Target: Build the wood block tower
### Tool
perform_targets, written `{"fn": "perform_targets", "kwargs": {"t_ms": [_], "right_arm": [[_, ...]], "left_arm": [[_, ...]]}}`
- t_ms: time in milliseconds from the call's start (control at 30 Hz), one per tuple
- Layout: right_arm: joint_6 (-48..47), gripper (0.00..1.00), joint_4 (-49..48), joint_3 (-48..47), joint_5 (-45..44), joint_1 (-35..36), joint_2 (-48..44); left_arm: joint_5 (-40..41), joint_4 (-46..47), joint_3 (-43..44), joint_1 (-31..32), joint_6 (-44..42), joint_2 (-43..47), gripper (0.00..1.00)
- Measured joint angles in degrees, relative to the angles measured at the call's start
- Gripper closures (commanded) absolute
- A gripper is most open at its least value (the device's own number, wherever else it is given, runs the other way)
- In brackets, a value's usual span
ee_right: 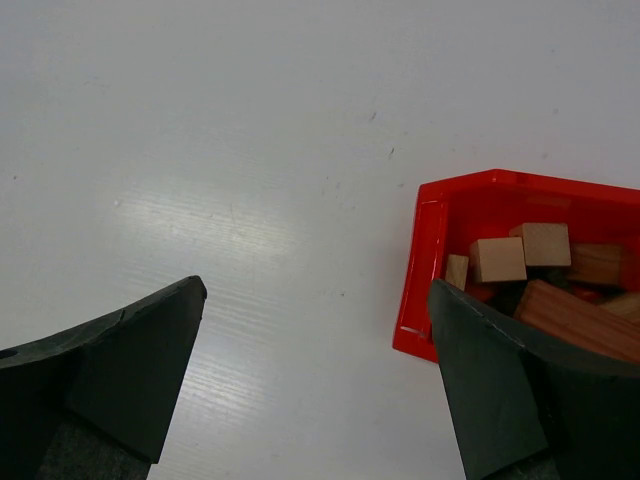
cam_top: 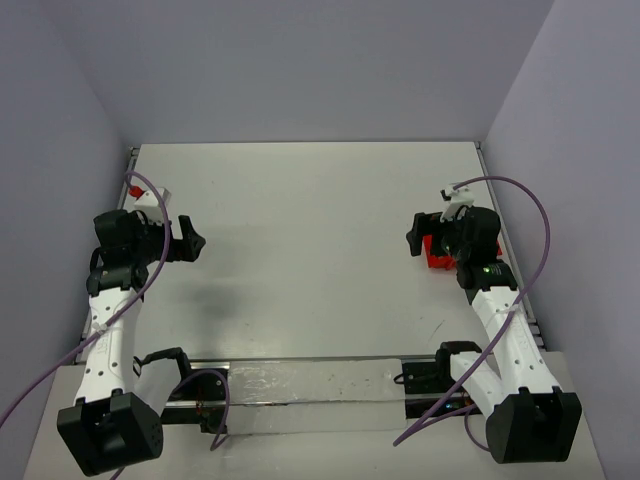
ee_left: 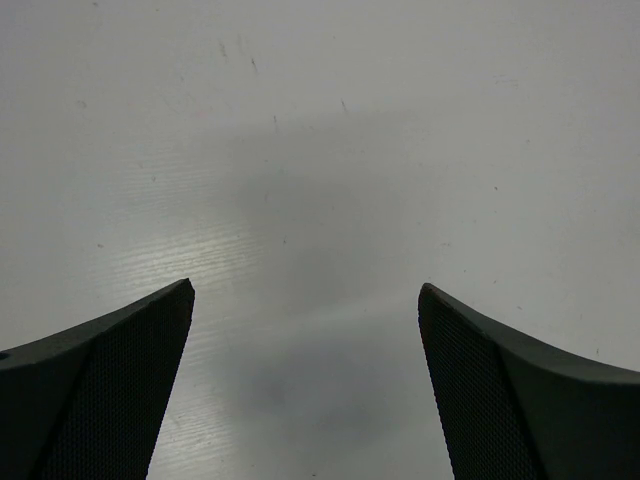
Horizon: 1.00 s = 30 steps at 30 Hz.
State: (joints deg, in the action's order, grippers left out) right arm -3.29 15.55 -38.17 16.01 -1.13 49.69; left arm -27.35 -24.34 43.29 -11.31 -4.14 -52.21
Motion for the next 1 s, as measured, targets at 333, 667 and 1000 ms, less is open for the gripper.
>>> {"fn": "perform_targets", "kwargs": {"t_ms": [333,667,1000], "right_arm": [[-0.2,0.0,0.7,-0.1,0.0,0.0,0.2],[-6.1,0.02,9.2,-10.0,0.1,-0.9,8.6],[-19.6,0.06,24.3,-28.7,6.6,-15.0,25.4]], "left_arm": [[-0.6,-0.1,0.0,0.0,-0.4,0.2,0.01],[-2.2,-0.6,0.0,0.0,-1.1,-0.2,0.01],[-4.2,-1.3,0.0,0.0,-1.6,-0.2,0.01]]}}
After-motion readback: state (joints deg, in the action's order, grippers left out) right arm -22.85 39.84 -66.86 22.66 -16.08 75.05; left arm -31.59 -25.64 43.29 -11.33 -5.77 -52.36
